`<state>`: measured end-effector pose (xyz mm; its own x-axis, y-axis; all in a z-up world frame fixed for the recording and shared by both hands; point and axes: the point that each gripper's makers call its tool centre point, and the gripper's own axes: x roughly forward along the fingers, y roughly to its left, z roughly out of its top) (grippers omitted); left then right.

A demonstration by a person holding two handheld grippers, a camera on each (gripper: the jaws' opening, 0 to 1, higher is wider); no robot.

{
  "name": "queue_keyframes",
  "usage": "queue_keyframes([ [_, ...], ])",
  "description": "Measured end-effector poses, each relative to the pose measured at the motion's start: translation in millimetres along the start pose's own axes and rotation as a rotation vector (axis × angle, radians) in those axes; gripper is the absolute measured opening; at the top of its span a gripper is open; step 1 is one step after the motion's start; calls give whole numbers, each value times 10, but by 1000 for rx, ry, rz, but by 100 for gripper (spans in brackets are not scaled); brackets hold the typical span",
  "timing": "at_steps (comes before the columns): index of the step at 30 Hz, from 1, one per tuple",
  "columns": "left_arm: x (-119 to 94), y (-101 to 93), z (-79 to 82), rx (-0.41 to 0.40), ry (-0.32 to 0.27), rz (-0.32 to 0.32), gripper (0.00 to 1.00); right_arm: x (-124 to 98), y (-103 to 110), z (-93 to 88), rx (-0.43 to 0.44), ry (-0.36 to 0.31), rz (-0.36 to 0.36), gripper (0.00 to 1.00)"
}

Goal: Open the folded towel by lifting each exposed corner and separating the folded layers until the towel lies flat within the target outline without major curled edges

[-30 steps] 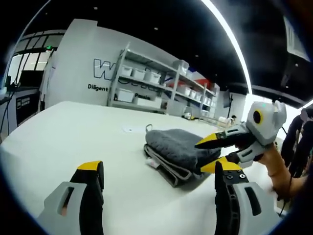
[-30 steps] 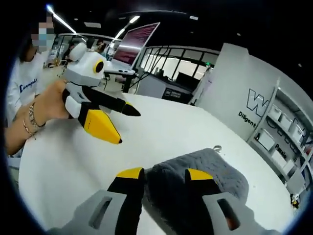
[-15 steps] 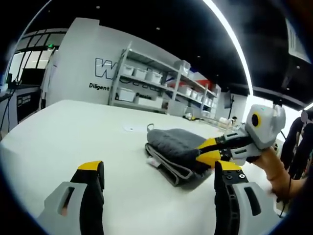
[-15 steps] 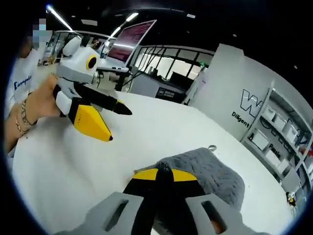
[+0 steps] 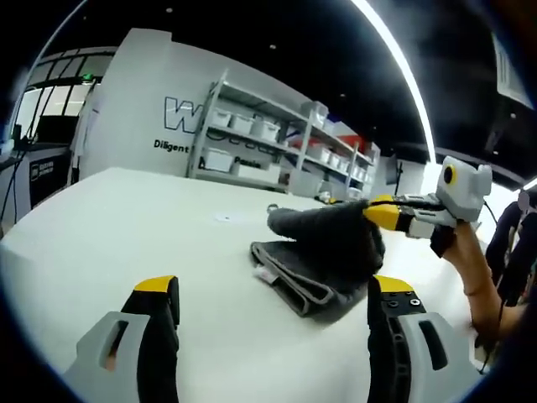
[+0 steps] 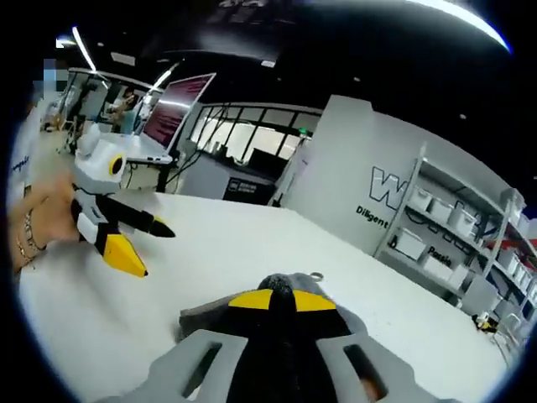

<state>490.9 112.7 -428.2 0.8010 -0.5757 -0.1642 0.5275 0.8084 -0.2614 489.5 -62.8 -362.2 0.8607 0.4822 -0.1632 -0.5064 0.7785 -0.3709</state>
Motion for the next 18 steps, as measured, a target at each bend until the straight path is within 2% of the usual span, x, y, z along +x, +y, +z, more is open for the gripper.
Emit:
queue_keyframes([
  [4, -18, -68, -47, -1, 3, 7, 91, -112, -265, 49, 29, -23, -57, 2],
  [10, -17, -78, -52, 5, 6, 6, 91, -285, -614, -14, 72, -46, -138, 2],
  [18, -17, -155, -95, 8, 7, 10, 91, -417, -897, -136, 103, -47, -190, 1],
])
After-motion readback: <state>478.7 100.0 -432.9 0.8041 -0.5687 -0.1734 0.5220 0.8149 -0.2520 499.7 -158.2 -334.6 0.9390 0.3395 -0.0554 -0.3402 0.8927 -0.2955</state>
